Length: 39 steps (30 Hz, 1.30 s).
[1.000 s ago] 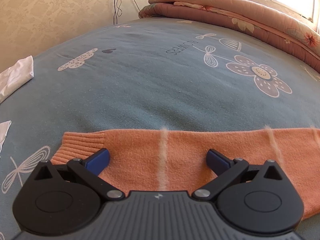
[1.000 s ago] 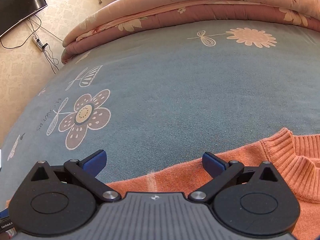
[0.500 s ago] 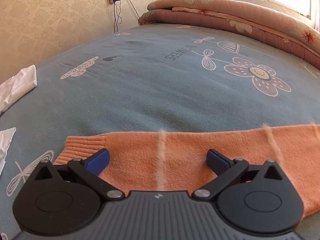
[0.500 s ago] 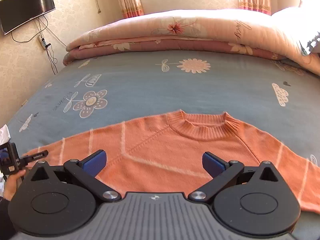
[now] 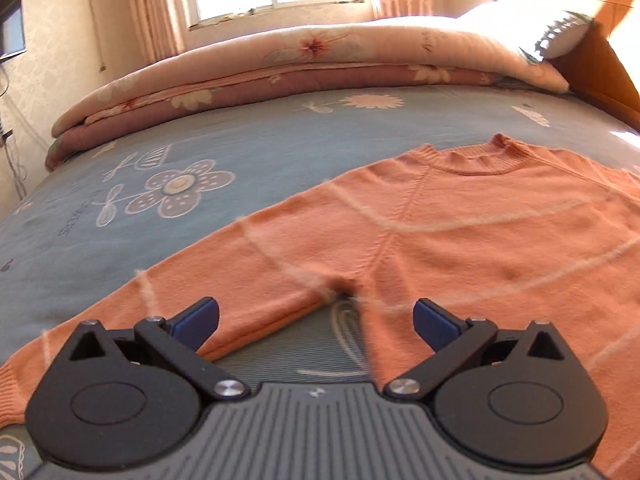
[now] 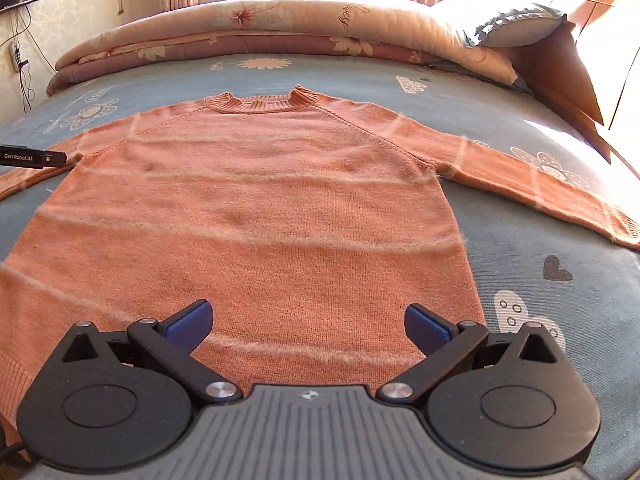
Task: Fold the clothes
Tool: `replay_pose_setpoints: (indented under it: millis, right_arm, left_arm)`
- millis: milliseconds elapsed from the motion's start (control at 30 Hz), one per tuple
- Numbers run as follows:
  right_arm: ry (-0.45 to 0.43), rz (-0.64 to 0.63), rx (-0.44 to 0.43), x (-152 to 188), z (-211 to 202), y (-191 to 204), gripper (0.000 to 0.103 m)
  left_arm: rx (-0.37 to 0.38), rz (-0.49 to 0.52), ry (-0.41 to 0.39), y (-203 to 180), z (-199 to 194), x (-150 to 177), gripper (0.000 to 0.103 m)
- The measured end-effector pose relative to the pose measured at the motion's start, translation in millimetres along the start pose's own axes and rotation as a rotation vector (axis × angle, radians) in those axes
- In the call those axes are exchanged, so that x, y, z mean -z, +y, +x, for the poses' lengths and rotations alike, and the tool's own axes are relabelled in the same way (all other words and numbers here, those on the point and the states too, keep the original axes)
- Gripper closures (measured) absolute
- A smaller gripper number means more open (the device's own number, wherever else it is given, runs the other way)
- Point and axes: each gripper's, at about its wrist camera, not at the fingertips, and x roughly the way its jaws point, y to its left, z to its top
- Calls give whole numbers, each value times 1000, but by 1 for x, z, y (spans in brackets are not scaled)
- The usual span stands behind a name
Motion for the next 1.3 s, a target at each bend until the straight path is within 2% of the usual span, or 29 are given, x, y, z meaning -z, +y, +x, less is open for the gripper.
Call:
replay_pose_setpoints:
  millis: [67,133,267,367,467,600,800,933,1067,1133,1233,1300]
  right_arm:
    - [2,15,3,9,11,-2,0]
    - [16,53,-31,15,20,-5,0]
    - [-43,42,-47,27,17,-6,0]
    - [-48,27,-69,29,16,-9,0]
    - [-59,8,-80,32,15,-9,0]
    - [-92,2,-80,38,13,-9,0]
    - [-132,-3,-106,45,9,-13,0]
    - [-111,-12,-123,44,2,-15,0]
    - [-80,28,-204,40,-13,-24,0]
    - [-85,31,-200,41,-18,-26,0]
    - [-76,37,-192,50,-16,-32,0]
    - [-110,49,-213,60,-17,-37,0]
  left_arm:
    - [76,51,-28,-30,0,-6,1]
    - [135,74,-33,-54,11,-11,1]
    - [185,25,59,-70,41,-10,1]
    - [161,-60,136,-60,47,5,1]
    - [145,-98,137,-46,26,25,1]
    - [174,-103,126,-42,-13,51,1]
    - [161,-60,155,-63,-55,82,1]
    - [170,-50,181,-76,-73,86,1]
    - [216,-63,144,-86,-79,76,1]
    - [234,-79,138,-91,-71,73,1]
    - [215,-104,175,-102,-56,77,1]
    - [188,-73,164,-108,-61,81,1]
